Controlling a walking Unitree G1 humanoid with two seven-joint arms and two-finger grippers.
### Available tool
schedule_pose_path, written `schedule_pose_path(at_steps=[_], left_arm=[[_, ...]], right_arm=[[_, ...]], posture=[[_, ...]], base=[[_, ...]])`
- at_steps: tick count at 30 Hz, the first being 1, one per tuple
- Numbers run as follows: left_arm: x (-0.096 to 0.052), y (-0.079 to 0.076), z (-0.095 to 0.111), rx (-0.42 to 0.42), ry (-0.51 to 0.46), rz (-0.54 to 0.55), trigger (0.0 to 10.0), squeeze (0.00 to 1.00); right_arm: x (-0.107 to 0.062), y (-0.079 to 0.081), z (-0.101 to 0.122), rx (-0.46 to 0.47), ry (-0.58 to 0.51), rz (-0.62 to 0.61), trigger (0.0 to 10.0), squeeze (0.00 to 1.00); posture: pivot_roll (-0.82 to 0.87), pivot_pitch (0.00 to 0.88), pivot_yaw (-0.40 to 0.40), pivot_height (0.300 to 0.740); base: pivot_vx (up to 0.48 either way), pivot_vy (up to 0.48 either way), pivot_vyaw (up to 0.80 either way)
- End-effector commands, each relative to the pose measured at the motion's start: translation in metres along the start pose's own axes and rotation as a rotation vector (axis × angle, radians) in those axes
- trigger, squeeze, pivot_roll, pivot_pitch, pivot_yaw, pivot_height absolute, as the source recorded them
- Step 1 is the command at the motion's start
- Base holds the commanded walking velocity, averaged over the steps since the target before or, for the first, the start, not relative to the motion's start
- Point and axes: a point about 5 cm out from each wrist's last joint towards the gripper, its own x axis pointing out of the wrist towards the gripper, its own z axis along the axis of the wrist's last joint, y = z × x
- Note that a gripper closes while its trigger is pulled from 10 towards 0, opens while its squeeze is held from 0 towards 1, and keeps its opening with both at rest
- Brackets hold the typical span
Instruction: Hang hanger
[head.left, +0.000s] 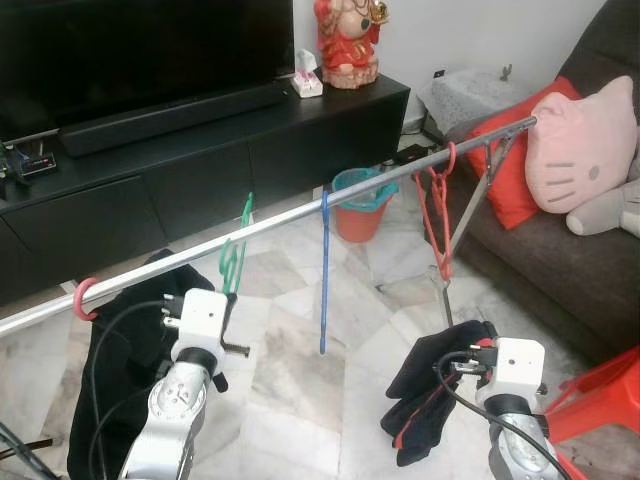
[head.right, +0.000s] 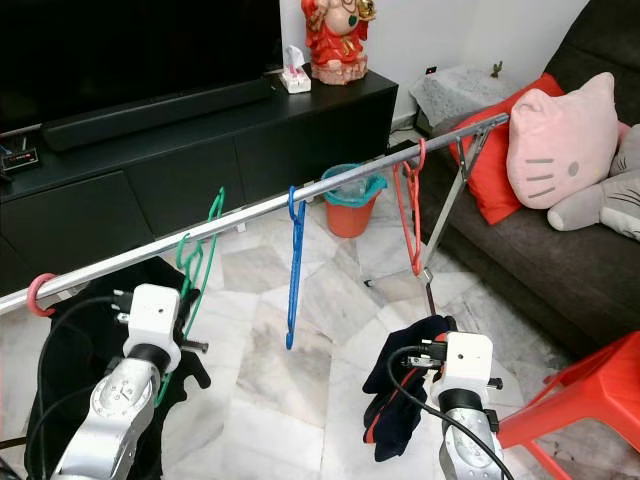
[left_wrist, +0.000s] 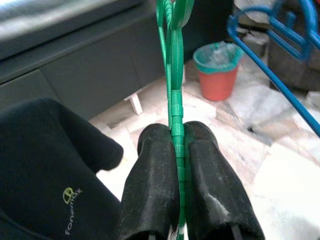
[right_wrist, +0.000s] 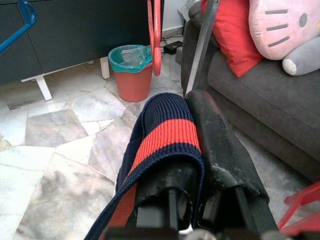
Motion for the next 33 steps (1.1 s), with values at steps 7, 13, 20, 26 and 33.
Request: schedule_pose_path(at_steps=[7,13,20,26,33], left_arm=[[-0.002,0.007,-0.004,0.028,0.005,0.009,10.0,0.0],[-0.009,0.01,-0.007,0.032,0.013,0.003,10.0,0.0],[-0.02,0.008,-0.004,0.025,0.004,-0.021,10.0,0.0],[-0.017,0.007,-0.002,0.036,0.003,-0.04,10.0,0.0],[-0.02,0.008,0.012,0.006,-0.015,-0.029,10.0,0.0]], right_arm=[[0.007,-0.002,0.017,0.001,-0.063,-0.004,10.0,0.0],[0.006,0.002,0.025,0.002,-0.086,0.016,10.0,0.0],[-0.005,0.001,0.035,-0.002,-0.115,0.026,10.0,0.0],[-0.011,-0.005,0.036,-0.007,-0.108,0.015,10.0,0.0],[-0.026,-0.015,0.055,-0.018,-0.128,-0.002,10.0,0.0]], posture=[[-0.11,0.0,-0.016,0.74],[-0.11,0.0,-0.008,0.74],[-0.14,0.0,-0.001,0.74],[-0.14,0.0,-0.011,0.74],[-0.15,0.0,0.01,0.74]], base=[[0.0,0.0,0.0],[0.0,0.0,0.0],[0.0,0.0,0.0],[0.0,0.0,0.0],[0.0,0.0,0.0]])
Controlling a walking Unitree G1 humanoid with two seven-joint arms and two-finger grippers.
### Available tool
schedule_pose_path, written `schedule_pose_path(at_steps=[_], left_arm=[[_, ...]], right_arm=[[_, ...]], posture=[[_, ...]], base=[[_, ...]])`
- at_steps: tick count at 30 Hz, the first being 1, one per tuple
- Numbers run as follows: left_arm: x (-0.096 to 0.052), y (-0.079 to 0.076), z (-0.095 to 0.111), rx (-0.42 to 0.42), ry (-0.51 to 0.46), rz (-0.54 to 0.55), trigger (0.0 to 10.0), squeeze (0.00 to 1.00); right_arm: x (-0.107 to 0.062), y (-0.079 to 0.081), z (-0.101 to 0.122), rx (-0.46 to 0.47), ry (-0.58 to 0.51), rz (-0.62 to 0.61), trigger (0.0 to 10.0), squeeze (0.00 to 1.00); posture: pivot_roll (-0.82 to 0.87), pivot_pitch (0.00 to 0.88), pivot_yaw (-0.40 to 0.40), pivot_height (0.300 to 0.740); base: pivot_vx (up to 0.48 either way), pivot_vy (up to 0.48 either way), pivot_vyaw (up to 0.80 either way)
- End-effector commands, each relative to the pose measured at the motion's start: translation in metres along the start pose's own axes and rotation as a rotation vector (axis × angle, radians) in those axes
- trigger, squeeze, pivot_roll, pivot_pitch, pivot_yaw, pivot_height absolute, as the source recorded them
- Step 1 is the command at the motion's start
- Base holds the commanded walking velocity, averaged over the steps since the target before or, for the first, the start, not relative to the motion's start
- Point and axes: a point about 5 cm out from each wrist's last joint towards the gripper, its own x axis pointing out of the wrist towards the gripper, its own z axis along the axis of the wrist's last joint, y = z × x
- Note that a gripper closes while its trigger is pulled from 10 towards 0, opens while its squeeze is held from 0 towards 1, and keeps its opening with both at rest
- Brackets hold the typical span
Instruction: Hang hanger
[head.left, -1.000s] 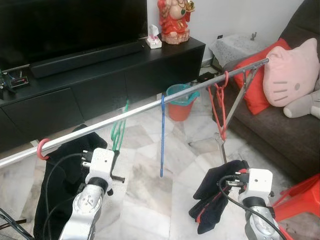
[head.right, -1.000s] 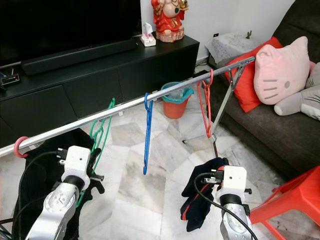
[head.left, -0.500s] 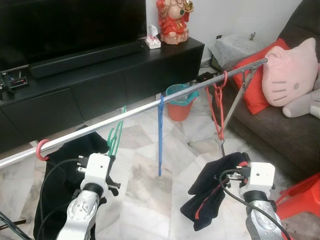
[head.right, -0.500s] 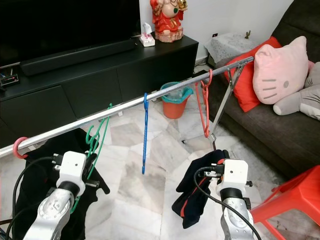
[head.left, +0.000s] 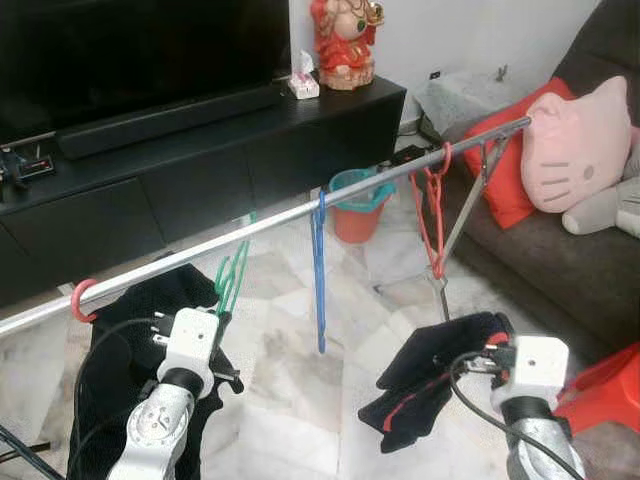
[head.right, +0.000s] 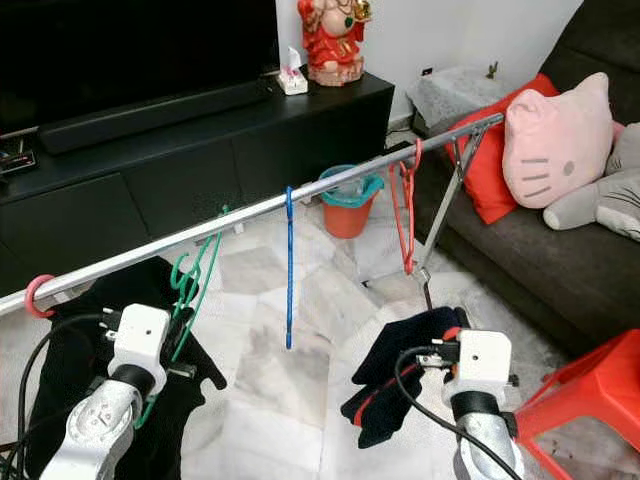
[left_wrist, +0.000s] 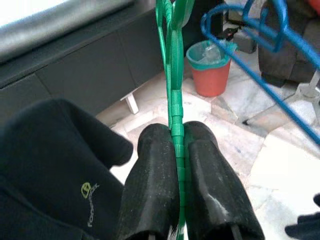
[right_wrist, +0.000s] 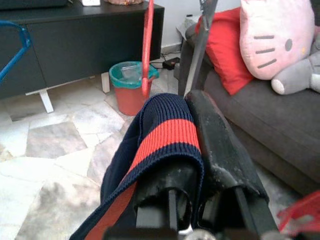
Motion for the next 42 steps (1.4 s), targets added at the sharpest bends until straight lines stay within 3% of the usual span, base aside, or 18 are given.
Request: schedule_pose_path(at_steps=[1,6,9,11,17,22,23,32,39,42], left_arm=[[0.001,0.0,0.01,-0.015,-0.02,-0.004,10.0,0.0],[0.018,0.0,0.02,-0.005,-0.064,-0.004,10.0,0.0],[0.021,-0.006,0.007,0.04,-0.041,-0.01,10.0,0.0],[0.03,-0.007,0.019,-0.008,-0.062,0.003,10.0,0.0],[0.039,-0.01,0.019,-0.025,-0.078,0.01,10.0,0.0],[0.03,-0.002,0.002,0.005,-0.031,0.007,10.0,0.0],[0.023,0.003,-0.012,0.024,0.015,0.013,10.0,0.0],[0.002,0.017,-0.056,0.044,0.162,0.061,10.0,0.0],[0.003,0.012,-0.05,0.051,0.124,0.019,10.0,0.0],[0.002,0.009,-0.046,0.046,0.094,0.008,10.0,0.0]], right_arm=[[0.003,-0.007,0.024,-0.006,-0.075,-0.015,10.0,0.0],[0.018,0.003,0.042,0.003,-0.125,0.009,10.0,0.0],[0.021,0.011,0.028,-0.002,-0.066,-0.016,10.0,0.0],[0.03,0.01,0.039,0.002,-0.074,-0.033,10.0,0.0],[0.04,0.007,0.035,0.022,-0.059,-0.052,10.0,0.0],[0.035,-0.003,0.018,0.006,0.007,-0.087,10.0,0.0],[0.031,-0.006,0.008,-0.002,0.042,-0.09,10.0,0.0],[0.018,-0.014,-0.023,-0.02,0.134,-0.088,10.0,0.0],[0.022,-0.016,-0.018,-0.008,0.097,-0.106,10.0,0.0],[0.026,-0.009,-0.017,-0.022,0.091,-0.072,10.0,0.0]], posture=[[-0.15,0.0,0.006,0.74],[-0.15,0.0,0.005,0.74],[-0.16,0.0,0.0,0.74],[-0.15,0.0,0.003,0.74],[-0.15,0.0,0.007,0.74],[-0.15,0.0,0.005,0.74],[-0.14,0.0,-0.001,0.74],[-0.14,0.0,-0.002,0.74],[-0.13,0.0,0.008,0.74],[-0.13,0.0,0.001,0.74]], base=[[0.0,0.0,0.0],[0.0,0.0,0.0],[0.0,0.0,0.0],[0.0,0.0,0.0],[0.0,0.0,0.0],[0.0,0.0,0.0],[0.0,0.0,0.0],[0.0,0.0,0.0],[0.0,0.0,0.0],[0.0,0.0,0.0]])
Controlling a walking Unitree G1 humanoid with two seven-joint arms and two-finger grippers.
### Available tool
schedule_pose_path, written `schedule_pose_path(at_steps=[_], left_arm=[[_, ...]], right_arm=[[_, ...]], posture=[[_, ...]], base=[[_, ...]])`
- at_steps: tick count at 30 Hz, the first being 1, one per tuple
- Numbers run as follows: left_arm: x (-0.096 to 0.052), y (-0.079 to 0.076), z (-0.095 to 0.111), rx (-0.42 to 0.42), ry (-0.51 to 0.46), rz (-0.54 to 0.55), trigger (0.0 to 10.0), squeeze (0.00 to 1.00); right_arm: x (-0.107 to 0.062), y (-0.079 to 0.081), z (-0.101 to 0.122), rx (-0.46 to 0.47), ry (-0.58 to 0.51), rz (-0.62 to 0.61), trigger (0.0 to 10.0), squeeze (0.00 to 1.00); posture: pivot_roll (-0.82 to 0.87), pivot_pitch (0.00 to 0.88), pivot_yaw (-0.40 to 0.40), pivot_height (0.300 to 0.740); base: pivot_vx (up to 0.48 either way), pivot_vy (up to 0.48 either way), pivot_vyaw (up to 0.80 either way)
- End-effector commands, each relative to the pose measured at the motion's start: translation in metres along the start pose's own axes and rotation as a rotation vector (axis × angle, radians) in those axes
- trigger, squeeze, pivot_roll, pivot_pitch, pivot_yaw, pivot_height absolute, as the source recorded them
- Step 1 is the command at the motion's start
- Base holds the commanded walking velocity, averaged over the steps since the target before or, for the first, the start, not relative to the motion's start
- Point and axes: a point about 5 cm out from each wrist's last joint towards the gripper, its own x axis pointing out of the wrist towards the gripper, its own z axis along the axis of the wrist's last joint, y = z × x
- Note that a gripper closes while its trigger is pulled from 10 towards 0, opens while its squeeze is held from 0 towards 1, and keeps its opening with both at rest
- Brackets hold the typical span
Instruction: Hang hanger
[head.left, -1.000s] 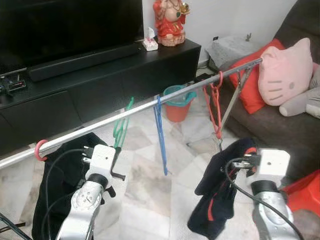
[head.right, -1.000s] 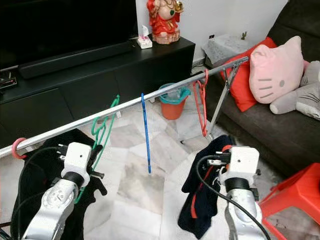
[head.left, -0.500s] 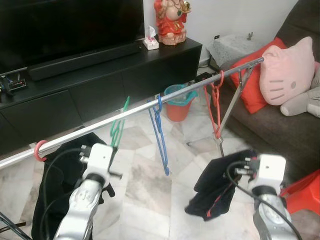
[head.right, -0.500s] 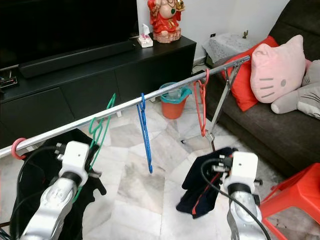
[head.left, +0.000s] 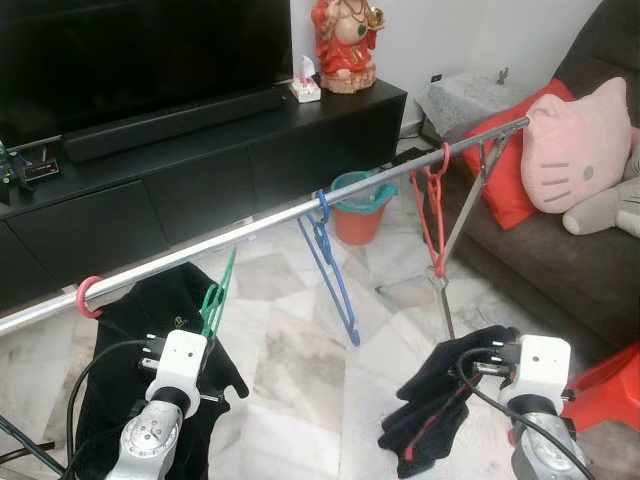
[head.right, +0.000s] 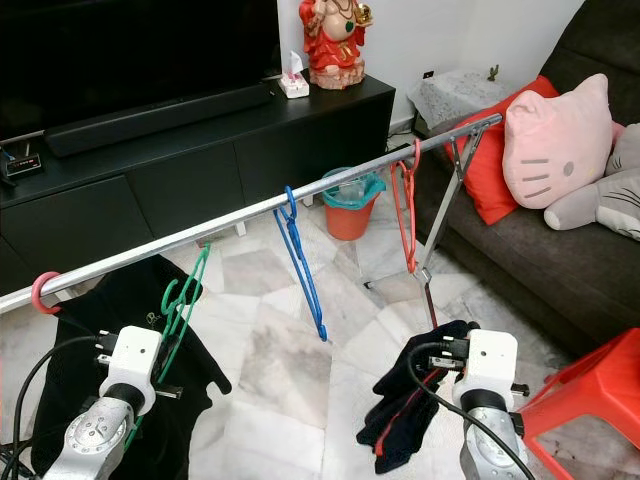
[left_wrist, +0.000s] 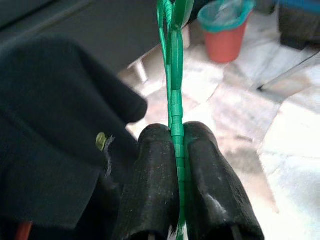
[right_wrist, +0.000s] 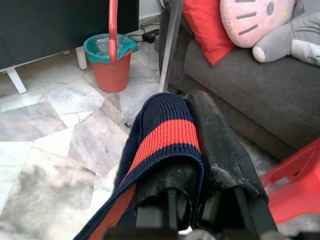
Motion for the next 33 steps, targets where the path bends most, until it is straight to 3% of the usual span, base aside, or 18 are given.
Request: schedule_pose_path(at_steps=[1,21,33], left_arm=[[-0.001,-0.002,0.004,0.011,-0.028,-0.008,10.0,0.0],[0.005,-0.012,0.011,-0.006,-0.071,-0.045,10.0,0.0],[0.008,-0.016,0.009,-0.018,-0.072,-0.058,10.0,0.0]], right_arm=[[0.004,0.002,0.007,-0.013,-0.037,0.011,10.0,0.0],[0.004,0.008,0.013,-0.003,-0.075,0.02,10.0,0.0],[0.007,0.017,0.013,0.005,-0.079,0.04,10.0,0.0]], posture=[[-0.13,0.0,0.001,0.74],[-0.16,0.0,0.02,0.74],[-0.16,0.0,0.024,0.74]], base=[[0.0,0.0,0.0],[0.0,0.0,0.0],[-0.253,0.0,0.0]])
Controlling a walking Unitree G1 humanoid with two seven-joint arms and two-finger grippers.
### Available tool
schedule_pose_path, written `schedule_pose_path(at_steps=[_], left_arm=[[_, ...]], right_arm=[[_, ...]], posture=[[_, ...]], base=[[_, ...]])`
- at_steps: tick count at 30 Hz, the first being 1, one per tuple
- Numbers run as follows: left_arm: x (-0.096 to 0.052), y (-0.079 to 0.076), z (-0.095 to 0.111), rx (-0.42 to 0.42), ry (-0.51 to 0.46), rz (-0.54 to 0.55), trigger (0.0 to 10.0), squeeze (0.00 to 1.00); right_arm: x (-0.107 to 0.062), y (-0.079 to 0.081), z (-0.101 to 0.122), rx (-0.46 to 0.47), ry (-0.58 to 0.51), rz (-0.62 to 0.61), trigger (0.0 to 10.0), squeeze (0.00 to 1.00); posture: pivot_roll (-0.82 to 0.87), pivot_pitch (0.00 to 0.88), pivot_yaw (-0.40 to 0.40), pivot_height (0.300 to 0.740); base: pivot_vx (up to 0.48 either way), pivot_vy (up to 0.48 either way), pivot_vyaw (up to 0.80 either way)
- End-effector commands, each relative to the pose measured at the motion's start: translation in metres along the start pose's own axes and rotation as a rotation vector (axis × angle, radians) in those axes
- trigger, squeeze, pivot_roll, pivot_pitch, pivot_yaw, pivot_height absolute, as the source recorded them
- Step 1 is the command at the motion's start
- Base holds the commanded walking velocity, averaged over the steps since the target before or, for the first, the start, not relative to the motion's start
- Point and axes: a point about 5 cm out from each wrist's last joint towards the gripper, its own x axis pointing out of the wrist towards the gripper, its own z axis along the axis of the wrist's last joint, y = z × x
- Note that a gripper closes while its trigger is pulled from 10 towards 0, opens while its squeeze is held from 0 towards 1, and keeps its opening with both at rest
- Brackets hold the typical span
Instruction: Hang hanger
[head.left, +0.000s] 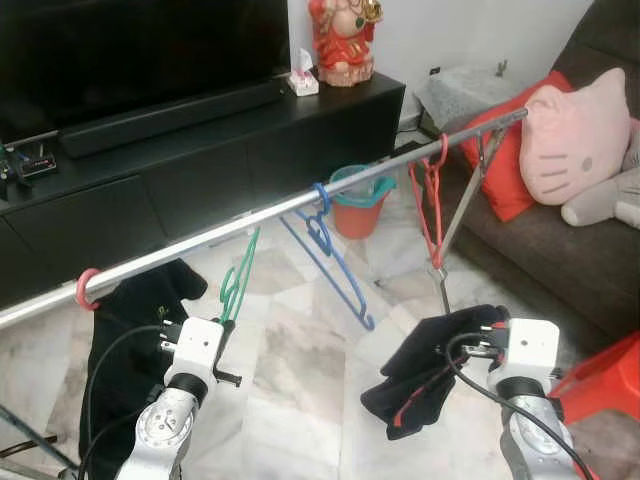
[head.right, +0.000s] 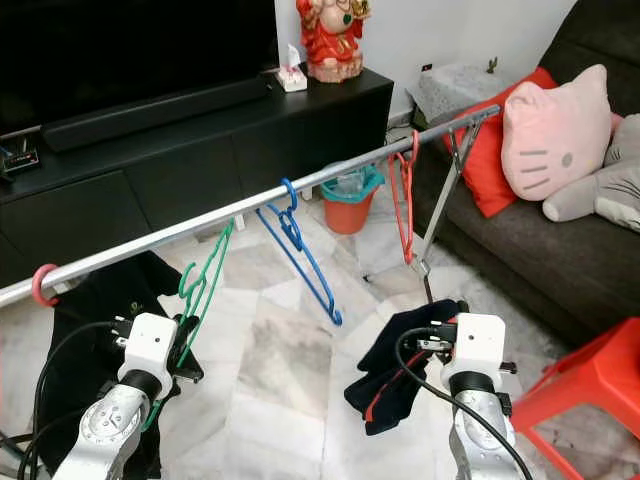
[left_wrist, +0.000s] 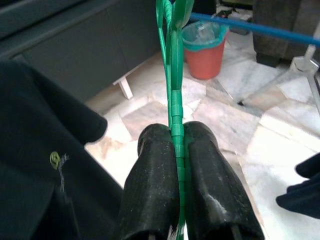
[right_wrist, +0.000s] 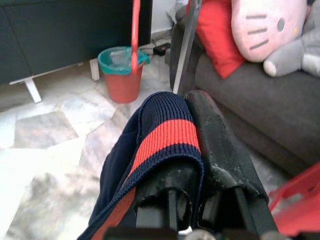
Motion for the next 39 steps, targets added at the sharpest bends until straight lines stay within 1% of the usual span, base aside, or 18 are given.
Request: schedule_pose_path(at_steps=[1,13,23,33,39], left_arm=[[-0.001,-0.003,-0.002,0.002,0.004,-0.013,10.0,0.0],[0.003,-0.002,0.002,0.005,-0.008,-0.023,10.0,0.0],[0.001,-0.002,0.003,0.006,-0.012,-0.03,10.0,0.0],[0.004,-0.004,0.011,0.01,-0.027,-0.062,10.0,0.0],[0.005,-0.004,0.015,0.013,-0.029,-0.065,10.0,0.0]], right_arm=[[0.001,0.001,0.002,0.003,-0.019,-0.002,10.0,0.0],[0.002,0.01,0.003,0.012,-0.028,0.011,10.0,0.0],[0.001,0.014,0.003,0.024,-0.03,0.013,10.0,0.0],[0.004,0.017,0.008,0.03,-0.038,0.015,10.0,0.0],[0.006,0.021,0.01,0.026,-0.036,0.024,10.0,0.0]], posture=[[-0.16,0.0,0.027,0.74],[-0.16,0.0,0.038,0.74],[-0.15,0.0,0.042,0.74],[-0.14,0.0,0.04,0.74],[-0.13,0.0,0.031,0.74]], base=[[-0.266,0.0,0.0],[-0.273,0.0,0.0],[-0.275,0.0,0.0],[-0.276,0.0,0.0],[-0.276,0.0,0.0]])
